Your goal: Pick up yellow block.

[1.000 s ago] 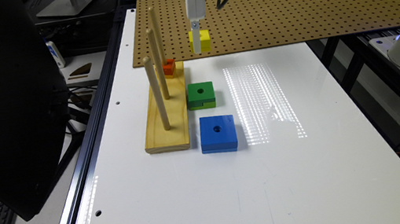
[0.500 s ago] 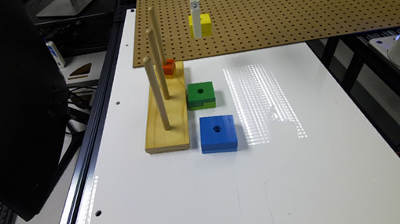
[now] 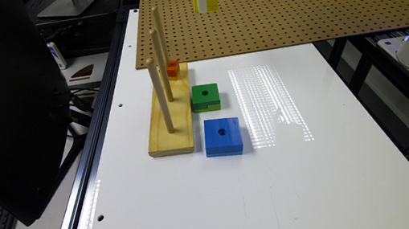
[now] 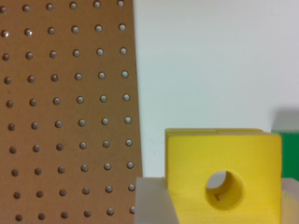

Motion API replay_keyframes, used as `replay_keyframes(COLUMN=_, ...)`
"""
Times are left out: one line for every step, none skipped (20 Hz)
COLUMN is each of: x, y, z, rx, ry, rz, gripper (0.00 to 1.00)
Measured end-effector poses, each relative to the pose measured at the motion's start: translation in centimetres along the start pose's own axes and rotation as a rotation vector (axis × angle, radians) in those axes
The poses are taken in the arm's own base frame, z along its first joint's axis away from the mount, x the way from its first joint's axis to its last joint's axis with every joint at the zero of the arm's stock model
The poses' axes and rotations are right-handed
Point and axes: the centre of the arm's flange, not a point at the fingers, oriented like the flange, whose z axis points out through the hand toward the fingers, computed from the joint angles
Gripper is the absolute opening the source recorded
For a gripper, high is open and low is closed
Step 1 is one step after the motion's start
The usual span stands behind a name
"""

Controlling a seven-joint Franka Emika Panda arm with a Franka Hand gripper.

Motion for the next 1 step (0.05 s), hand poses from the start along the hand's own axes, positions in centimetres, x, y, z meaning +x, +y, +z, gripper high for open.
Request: replay_keyframes(x=0.02, y=-0.01, z=-0.06, rx=0.001, ry=0.001, rz=0.000, gripper=0.00)
